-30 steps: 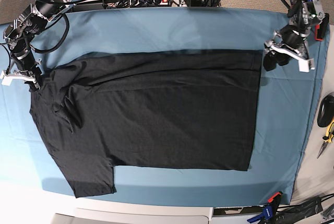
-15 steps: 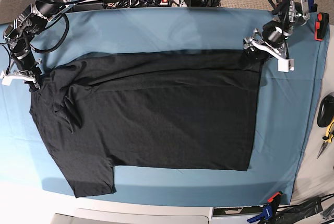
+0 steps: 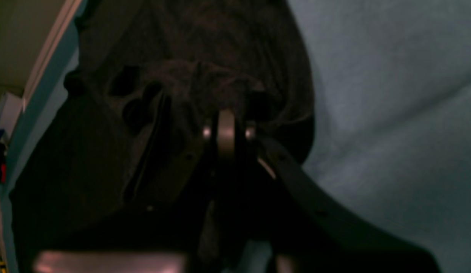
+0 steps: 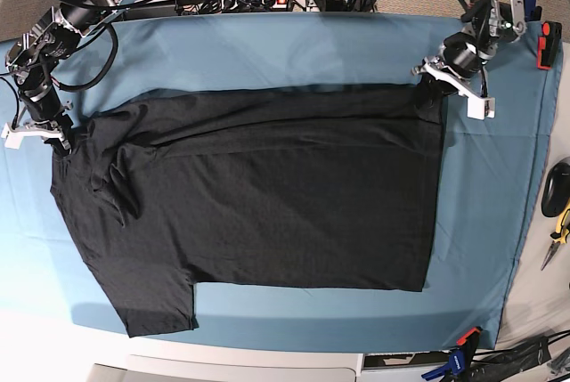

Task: Fold the T-shirt properly
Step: 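Lift the left gripper and reposition it on the folded edge corner, then drag the black shirt toward the robot with both grippers at the folded corners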

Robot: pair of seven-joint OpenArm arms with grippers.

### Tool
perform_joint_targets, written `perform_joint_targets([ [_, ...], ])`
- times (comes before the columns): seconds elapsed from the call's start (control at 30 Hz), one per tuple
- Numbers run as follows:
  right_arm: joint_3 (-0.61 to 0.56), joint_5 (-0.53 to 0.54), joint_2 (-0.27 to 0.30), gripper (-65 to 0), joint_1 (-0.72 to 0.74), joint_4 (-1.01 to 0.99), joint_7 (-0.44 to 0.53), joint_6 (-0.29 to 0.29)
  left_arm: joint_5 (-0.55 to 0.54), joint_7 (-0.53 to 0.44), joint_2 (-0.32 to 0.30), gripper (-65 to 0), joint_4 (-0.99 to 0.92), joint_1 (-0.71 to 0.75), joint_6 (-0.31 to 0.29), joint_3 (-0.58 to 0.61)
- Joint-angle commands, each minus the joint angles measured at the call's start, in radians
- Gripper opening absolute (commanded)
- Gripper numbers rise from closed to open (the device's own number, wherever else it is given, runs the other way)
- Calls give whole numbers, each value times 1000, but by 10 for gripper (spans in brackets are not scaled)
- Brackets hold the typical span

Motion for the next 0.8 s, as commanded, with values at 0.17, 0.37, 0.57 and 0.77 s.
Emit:
perform_joint_targets([
  [0.17,1,46,92,-650,-8,17,-23,28,0,2,-66,-650,12,6,-1,-11],
  [0.37,1,129,156,-650,-76,18,-75,53,-27,19,-66,-650,14,31,-7,-14],
  [0.57,1,173,199,-650,-150,18,-87,58,-38,23,-66,-650,36,78,-31,-19],
  [0.77,1,205,240,-650,-208,18,-98,66,-39,24,-71,-650,74,129,-40,-48],
])
